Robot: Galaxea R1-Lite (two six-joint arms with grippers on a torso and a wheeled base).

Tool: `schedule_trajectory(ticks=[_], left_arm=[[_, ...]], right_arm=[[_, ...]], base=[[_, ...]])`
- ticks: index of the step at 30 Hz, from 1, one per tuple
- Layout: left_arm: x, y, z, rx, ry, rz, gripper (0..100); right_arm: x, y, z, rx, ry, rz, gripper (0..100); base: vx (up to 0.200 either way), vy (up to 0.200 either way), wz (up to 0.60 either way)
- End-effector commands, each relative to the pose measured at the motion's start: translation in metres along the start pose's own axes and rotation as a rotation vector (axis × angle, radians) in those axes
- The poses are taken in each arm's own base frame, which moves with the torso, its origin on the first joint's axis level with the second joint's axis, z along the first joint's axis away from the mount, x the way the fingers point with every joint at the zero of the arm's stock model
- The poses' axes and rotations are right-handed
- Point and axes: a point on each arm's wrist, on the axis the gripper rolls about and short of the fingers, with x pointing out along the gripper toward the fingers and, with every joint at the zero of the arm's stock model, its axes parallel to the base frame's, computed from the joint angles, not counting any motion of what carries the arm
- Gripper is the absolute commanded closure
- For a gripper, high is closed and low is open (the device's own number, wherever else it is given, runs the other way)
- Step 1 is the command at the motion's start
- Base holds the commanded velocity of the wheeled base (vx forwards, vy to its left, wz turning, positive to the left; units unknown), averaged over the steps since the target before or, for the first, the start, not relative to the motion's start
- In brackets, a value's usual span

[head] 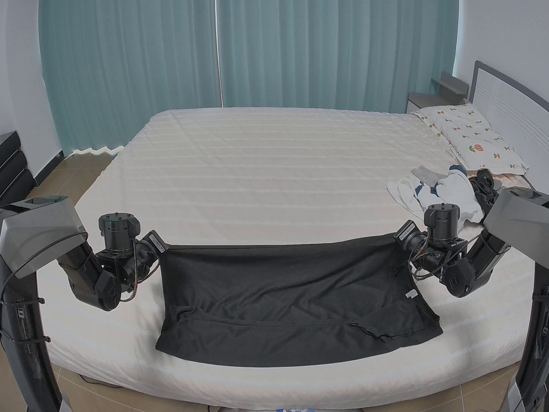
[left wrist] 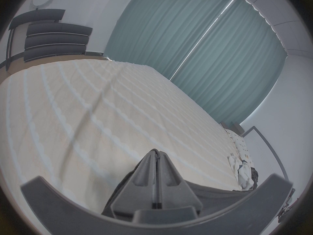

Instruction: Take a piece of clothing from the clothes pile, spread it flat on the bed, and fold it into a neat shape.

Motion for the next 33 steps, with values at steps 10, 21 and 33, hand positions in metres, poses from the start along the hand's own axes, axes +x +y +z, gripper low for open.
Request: schedule_trajectory(ticks=[10, 21, 33], left_arm=[[-0.017, 0.024, -0.023, 0.012, 0.079, 0.049, 100], [-0.030, 0.038, -0.053, 0.066, 0.201, 0.070, 100], [-0.036, 0.054, -0.075, 0.112, 0.289, 0.125, 100]], right_arm=[[-0.010, -0.030, -0.020, -0.042, 0.071, -0.092, 100], [-0.031, -0.053, -0.038, -0.137, 0.132, -0.138, 100], [-0.038, -0.075, -0.061, -0.232, 0.198, -0.126, 100]], base=[[0.000, 0.000, 0.00], [0.000, 0.000, 0.00], [0.000, 0.000, 0.00]])
